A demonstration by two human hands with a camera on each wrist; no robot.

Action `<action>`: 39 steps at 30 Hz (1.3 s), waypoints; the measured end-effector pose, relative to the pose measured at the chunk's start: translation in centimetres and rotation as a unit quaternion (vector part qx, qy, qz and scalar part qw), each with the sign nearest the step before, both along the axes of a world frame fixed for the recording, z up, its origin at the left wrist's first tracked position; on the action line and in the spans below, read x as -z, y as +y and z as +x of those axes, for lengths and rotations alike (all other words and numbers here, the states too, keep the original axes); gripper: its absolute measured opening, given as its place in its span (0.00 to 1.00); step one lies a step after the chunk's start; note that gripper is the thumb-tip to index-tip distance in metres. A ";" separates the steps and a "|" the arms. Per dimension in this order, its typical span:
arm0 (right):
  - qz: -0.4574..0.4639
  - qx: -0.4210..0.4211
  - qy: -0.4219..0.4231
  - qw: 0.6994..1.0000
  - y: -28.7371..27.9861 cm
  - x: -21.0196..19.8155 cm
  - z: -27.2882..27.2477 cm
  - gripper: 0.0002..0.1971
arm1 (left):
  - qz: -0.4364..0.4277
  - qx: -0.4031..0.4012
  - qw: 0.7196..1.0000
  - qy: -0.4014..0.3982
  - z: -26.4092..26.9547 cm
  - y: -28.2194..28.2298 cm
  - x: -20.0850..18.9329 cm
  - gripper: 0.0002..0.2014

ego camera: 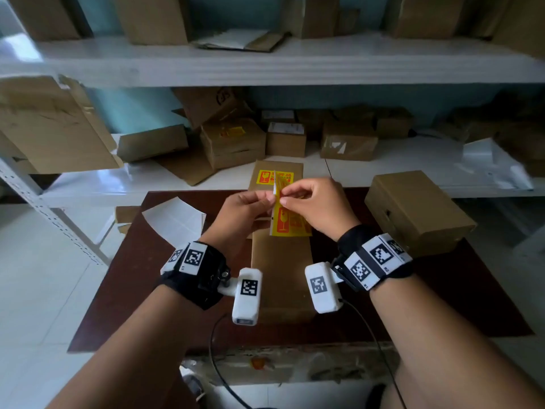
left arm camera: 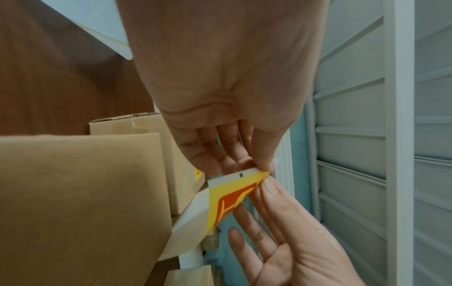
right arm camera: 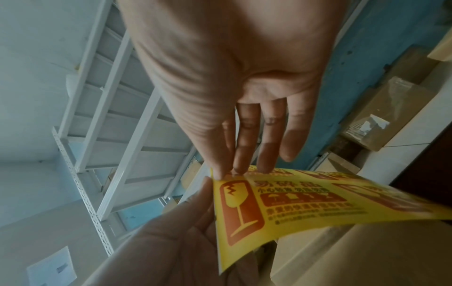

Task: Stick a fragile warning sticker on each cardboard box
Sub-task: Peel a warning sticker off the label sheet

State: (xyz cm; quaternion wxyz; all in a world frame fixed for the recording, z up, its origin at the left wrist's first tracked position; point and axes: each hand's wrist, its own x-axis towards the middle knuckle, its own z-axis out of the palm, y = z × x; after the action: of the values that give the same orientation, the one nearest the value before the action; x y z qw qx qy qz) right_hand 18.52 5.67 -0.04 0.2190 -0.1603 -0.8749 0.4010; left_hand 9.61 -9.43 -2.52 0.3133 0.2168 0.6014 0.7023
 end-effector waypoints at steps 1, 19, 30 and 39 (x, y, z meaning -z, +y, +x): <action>-0.006 0.003 0.005 1.000 0.2 0.1 -0.1 0.08 | 0.005 0.000 1.000 0.003 -0.2 0.3 0.0 0.08; -0.092 -0.020 0.051 0.994 2.0 0.2 -0.1 0.08 | 0.019 0.035 0.998 0.048 -0.7 1.9 -0.9 0.09; -0.029 -0.010 0.014 0.999 1.1 0.1 0.1 0.06 | -0.055 0.014 0.997 0.052 -1.1 1.0 -0.5 0.11; -0.051 -0.020 -0.017 0.998 1.5 -0.7 0.5 0.06 | -0.060 0.030 0.996 0.065 -1.2 1.2 -1.2 0.10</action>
State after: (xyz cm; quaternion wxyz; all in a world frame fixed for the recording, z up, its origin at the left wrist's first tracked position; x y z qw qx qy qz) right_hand 19.02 7.13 0.70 0.1881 -0.1605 -0.8600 0.4464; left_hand 8.41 -8.27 -1.36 0.3072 0.2602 0.6550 0.6395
